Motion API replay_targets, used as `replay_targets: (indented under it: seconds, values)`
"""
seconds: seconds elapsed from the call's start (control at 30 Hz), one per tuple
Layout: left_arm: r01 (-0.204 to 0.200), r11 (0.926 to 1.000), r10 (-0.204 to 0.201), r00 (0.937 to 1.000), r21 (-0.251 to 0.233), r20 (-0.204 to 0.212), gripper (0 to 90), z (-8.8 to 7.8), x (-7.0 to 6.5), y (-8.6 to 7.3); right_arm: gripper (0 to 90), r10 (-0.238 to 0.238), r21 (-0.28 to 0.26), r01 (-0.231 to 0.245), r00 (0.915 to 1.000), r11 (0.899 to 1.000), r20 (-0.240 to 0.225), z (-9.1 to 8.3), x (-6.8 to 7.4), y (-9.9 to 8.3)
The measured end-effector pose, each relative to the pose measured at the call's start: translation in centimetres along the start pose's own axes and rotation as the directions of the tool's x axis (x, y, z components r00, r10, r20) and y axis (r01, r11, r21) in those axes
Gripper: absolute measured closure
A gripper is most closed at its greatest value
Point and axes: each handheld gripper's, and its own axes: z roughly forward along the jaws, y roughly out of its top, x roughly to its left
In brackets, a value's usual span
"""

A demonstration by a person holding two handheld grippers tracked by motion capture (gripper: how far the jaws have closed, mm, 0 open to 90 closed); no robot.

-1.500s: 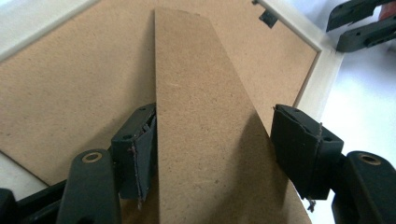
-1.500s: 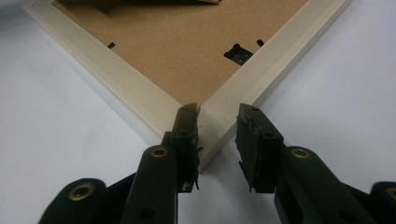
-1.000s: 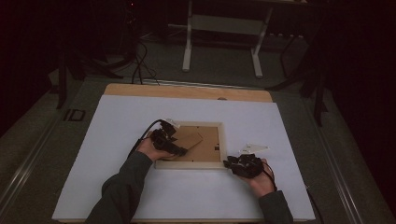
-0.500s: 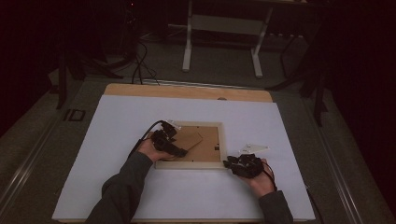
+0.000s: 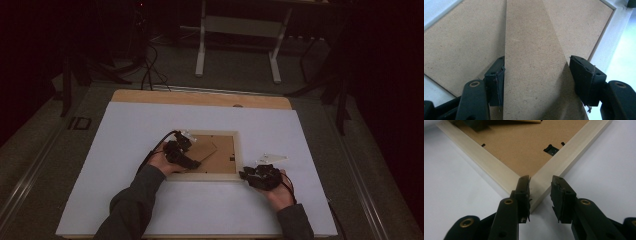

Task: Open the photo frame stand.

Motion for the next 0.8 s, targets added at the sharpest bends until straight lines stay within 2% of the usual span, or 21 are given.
replay_targets:
  seconds: [0.27,0.7,0.77,0.8]
  values:
    - [-0.010,0.9998,0.010,0.9994,-0.016,-0.033,36.4,0.1,-0.4,-0.1,67.9,-0.012,-0.012,0.012,0.9999,1.000,0.007,-0.3,-0.2,0.7]
    - [-0.026,0.9983,0.022,0.9965,-0.052,-0.080,36.6,0.1,-1.0,-0.5,67.9,-0.050,-0.016,0.051,0.9983,0.999,0.030,-0.6,-1.2,2.9]
    - [-0.034,0.9977,0.028,0.9954,-0.058,-0.092,36.7,0.1,-1.1,-0.6,67.9,-0.051,-0.020,0.052,0.9982,0.998,0.032,-0.6,-1.2,3.1]
    - [-0.044,0.9970,0.037,0.9931,-0.064,-0.112,36.7,0.0,-1.4,-0.7,67.8,-0.059,-0.019,0.060,0.9977,0.998,0.033,-0.7,-1.2,3.4]
